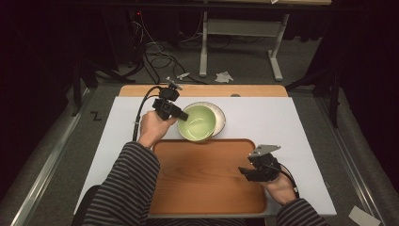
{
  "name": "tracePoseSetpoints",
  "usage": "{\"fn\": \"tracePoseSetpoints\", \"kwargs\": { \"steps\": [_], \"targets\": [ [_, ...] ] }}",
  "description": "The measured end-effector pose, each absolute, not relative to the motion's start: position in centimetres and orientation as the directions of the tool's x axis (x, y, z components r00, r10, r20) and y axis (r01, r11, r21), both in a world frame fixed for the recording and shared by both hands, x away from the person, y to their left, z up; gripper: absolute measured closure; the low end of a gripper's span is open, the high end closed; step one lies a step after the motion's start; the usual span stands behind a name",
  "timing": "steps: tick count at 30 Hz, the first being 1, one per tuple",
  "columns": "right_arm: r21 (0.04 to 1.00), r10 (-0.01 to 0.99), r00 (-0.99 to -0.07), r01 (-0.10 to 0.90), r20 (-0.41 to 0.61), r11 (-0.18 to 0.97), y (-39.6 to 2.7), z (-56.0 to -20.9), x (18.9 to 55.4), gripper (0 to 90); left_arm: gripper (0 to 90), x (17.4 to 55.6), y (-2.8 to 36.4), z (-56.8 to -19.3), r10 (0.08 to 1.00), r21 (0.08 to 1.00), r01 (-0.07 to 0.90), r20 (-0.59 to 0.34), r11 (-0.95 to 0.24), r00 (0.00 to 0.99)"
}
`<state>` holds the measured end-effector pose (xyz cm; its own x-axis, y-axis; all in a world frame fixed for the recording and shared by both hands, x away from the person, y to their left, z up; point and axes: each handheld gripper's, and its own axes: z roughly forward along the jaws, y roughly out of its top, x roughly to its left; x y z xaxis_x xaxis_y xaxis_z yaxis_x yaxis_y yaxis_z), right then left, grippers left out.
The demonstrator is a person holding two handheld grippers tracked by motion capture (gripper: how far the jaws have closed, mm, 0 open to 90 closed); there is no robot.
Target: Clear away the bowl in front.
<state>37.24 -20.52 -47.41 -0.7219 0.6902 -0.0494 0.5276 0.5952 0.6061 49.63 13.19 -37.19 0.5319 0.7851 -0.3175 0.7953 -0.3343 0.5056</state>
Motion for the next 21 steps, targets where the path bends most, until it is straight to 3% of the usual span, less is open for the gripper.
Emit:
{"fn": "tracePoseSetpoints", "kwargs": {
  "steps": [21],
  "targets": [
    [0.616,0.700,-0.712,0.528,-0.053,0.584,-20.7,-47.2,37.3,44.0,85.5,46.7,13.2,-36.9,0.761,0.510,0.776,-0.311,-0.372,0.569]
  ]
}}
